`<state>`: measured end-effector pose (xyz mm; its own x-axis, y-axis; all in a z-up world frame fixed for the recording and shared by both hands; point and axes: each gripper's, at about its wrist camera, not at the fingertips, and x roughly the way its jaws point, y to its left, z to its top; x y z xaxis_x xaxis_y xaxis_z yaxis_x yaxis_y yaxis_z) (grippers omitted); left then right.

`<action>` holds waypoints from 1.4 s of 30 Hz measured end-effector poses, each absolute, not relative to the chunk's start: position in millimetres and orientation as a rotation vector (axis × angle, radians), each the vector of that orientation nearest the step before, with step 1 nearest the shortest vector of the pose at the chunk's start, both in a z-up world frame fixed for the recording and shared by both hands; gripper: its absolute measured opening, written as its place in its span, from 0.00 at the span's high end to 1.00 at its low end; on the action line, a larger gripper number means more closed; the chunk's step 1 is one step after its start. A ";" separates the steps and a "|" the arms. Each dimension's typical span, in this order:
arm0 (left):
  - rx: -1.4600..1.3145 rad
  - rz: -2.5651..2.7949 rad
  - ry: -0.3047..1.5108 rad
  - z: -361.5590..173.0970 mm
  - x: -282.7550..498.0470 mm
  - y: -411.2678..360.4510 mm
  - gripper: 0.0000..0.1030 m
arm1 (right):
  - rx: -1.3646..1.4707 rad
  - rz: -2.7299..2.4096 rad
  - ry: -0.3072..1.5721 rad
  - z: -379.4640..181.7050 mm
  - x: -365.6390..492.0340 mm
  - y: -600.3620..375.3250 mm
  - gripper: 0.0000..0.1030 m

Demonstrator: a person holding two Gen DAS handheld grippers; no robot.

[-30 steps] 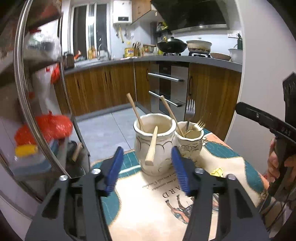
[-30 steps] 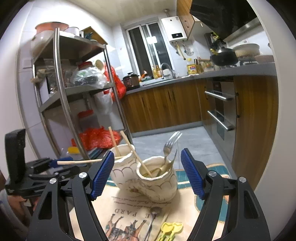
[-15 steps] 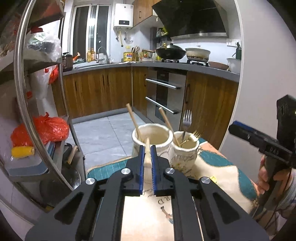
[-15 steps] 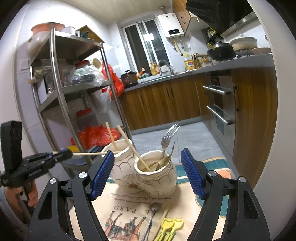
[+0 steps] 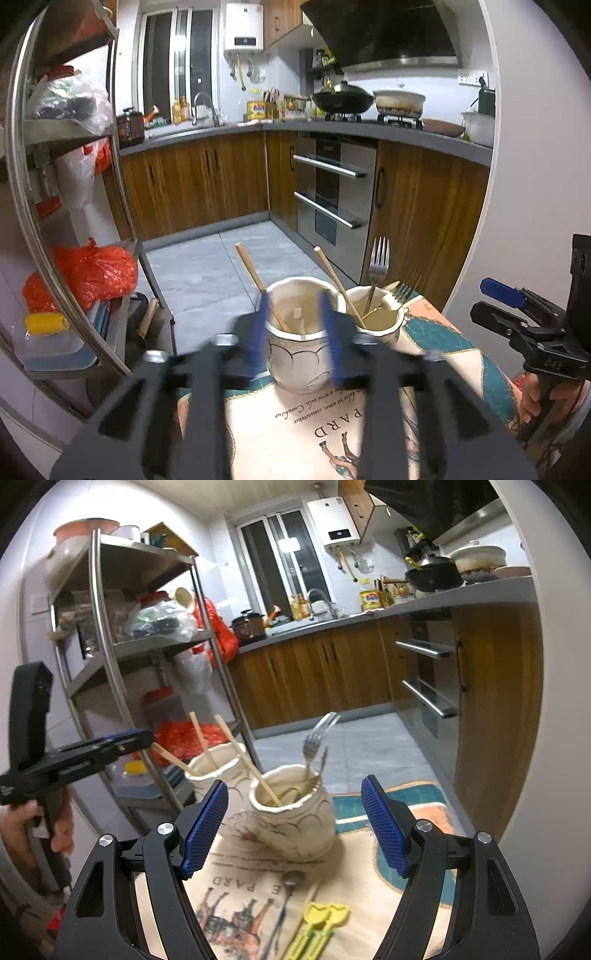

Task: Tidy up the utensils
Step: 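Move both open grippers back down to the yellow tongs and silver spoon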

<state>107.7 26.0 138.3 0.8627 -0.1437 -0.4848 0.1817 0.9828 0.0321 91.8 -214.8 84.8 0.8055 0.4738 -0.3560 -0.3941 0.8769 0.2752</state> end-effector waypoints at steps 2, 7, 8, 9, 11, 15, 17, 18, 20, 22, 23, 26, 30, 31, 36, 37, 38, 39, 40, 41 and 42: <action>0.087 -0.156 0.476 141.1 100.8 26.9 0.49 | 0.192 0.456 0.444 82.4 90.1 -218.7 0.27; 0.088 -0.141 0.471 136.1 82.3 28.9 0.31 | 0.151 0.414 0.520 72.3 85.9 -222.9 0.26; 0.086 -0.137 0.470 133.9 79.8 28.9 0.28 | 0.136 0.404 0.541 68.9 84.7 -223.4 0.26; 0.084 -0.136 0.472 130.1 76.1 29.2 0.26 | 0.125 0.398 0.556 65.9 83.3 -224.3 0.25; 0.078 -0.139 0.491 117.2 69.2 27.8 0.21 | 0.103 0.388 0.594 58.0 80.5 -227.1 0.24; 0.058 -0.151 0.534 89.9 62.7 23.6 0.13 | 0.079 0.368 0.675 36.5 74.3 -228.6 0.20; 0.055 -0.156 0.566 76.6 64.1 20.8 0.09 | 0.077 0.366 0.706 26.4 71.5 -229.0 0.18; 0.057 -0.153 0.576 71.5 64.2 20.3 0.08 | 0.074 0.365 0.728 19.6 69.5 -226.9 0.17; 0.066 -0.149 0.603 57.6 64.1 16.3 0.07 | 0.064 0.366 0.759 10.1 68.1 -224.0 0.17; 0.072 -0.154 0.624 46.5 63.1 12.7 0.05 | 0.040 0.362 0.789 2.0 66.8 -217.9 0.17; 0.076 -0.158 0.633 42.7 62.6 11.4 0.05 | 0.029 0.361 0.801 -0.8 67.0 -214.9 0.17; 0.082 -0.161 0.662 30.4 61.5 7.0 0.05 | 0.012 0.365 0.823 -6.7 66.9 -211.7 0.17; 0.066 -0.165 0.698 16.5 61.7 2.8 0.05 | -0.003 0.351 0.858 -11.9 68.7 -205.6 0.17; 0.065 -0.169 0.707 13.9 62.4 1.7 0.05 | -0.002 0.345 0.868 -13.0 69.3 -204.9 0.19; 0.069 -0.176 0.710 12.4 64.5 -3.7 0.05 | 0.022 0.373 0.918 -15.6 73.0 -198.1 0.49; 0.067 -0.179 0.712 12.5 64.7 -5.2 0.05 | 0.028 0.386 0.938 -17.3 74.0 -195.7 0.58; 0.067 -0.181 0.713 12.8 65.2 -6.8 0.05 | 0.032 0.396 0.952 -18.7 74.7 -194.0 0.62; 0.071 -0.185 0.714 12.6 65.2 -9.0 0.05 | 0.028 0.409 0.966 -20.1 75.1 -190.6 0.66; 0.074 -0.188 0.715 12.8 65.6 -9.8 0.05 | 0.011 0.412 0.967 -20.3 75.0 -187.6 0.67; 0.077 -0.192 0.716 12.7 65.8 -12.0 0.05 | 0.000 0.414 0.967 -20.0 75.5 -185.6 0.68; 0.077 -0.201 0.720 12.3 66.3 -14.4 0.05 | -0.007 0.421 0.976 -19.4 77.1 -183.4 0.69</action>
